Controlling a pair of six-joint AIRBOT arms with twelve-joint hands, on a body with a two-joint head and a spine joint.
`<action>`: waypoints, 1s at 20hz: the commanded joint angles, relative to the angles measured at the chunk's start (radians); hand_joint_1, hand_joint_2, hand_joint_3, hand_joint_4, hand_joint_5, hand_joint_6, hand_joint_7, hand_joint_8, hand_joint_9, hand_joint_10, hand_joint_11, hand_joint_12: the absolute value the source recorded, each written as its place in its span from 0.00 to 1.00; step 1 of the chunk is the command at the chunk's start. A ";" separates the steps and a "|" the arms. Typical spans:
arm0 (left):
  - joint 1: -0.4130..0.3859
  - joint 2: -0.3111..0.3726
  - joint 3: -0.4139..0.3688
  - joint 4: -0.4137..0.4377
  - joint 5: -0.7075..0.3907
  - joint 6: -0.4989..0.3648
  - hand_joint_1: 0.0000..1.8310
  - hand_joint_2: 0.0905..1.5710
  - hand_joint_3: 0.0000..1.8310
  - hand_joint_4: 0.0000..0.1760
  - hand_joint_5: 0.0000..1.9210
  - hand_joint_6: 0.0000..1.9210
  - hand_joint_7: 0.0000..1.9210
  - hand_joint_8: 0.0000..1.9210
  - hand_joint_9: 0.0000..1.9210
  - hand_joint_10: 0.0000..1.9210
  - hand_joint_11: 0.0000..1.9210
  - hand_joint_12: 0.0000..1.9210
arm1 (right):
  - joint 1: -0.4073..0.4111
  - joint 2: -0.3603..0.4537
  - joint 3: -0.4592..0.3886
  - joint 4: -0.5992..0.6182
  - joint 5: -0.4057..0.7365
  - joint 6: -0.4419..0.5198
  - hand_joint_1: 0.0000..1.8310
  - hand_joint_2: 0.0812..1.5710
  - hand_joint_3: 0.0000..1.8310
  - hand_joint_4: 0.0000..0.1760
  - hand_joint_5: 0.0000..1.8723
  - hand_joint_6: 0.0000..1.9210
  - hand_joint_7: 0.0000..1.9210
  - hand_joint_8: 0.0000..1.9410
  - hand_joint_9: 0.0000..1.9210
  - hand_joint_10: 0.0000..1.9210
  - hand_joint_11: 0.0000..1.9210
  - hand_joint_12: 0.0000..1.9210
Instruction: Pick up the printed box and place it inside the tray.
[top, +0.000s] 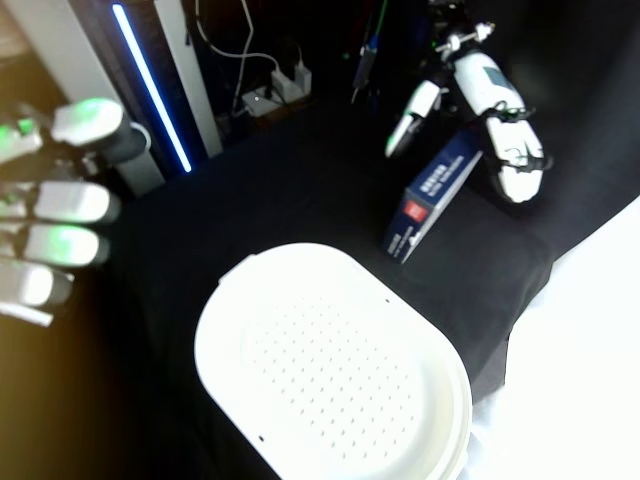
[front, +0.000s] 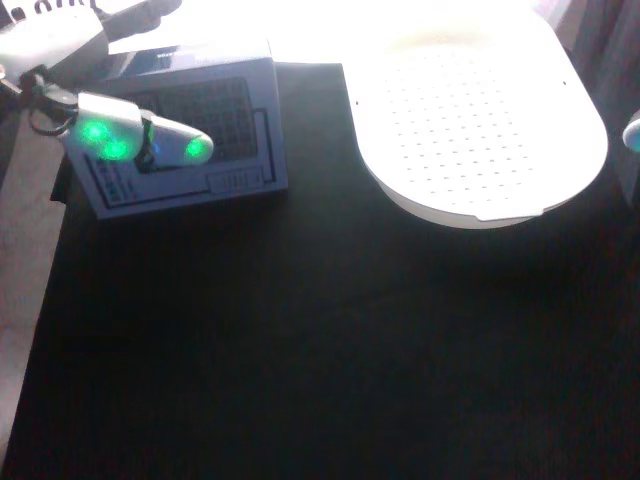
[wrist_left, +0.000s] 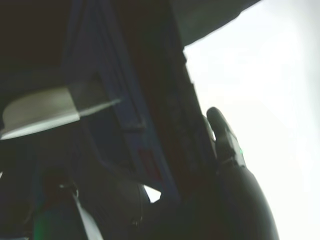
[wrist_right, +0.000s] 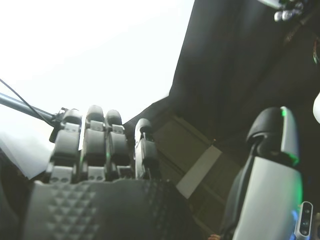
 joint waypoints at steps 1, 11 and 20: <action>-0.003 -0.013 0.003 0.003 -0.030 -0.010 0.36 0.41 0.00 0.22 0.04 0.00 0.13 0.00 0.14 0.00 0.00 0.28 | 0.010 0.008 0.002 0.021 0.113 0.004 0.33 0.42 0.01 1.00 0.05 0.00 0.07 0.00 0.08 0.00 0.00 0.35; 0.040 -0.014 -0.041 0.013 -0.144 -0.042 0.71 0.65 0.00 0.00 0.53 0.39 0.65 0.38 0.79 0.10 0.62 0.56 | 0.013 0.010 -0.004 0.021 0.113 0.004 0.34 0.40 0.00 1.00 0.04 0.00 0.06 0.00 0.06 0.00 0.00 0.32; -0.056 0.073 -0.088 0.099 -0.235 -0.114 0.65 0.66 0.00 0.00 0.55 0.43 0.68 0.34 0.70 0.51 0.60 0.74 | 0.013 0.011 -0.002 0.019 0.111 0.004 0.37 0.37 0.00 1.00 0.08 0.00 0.08 0.00 0.07 0.00 0.00 0.25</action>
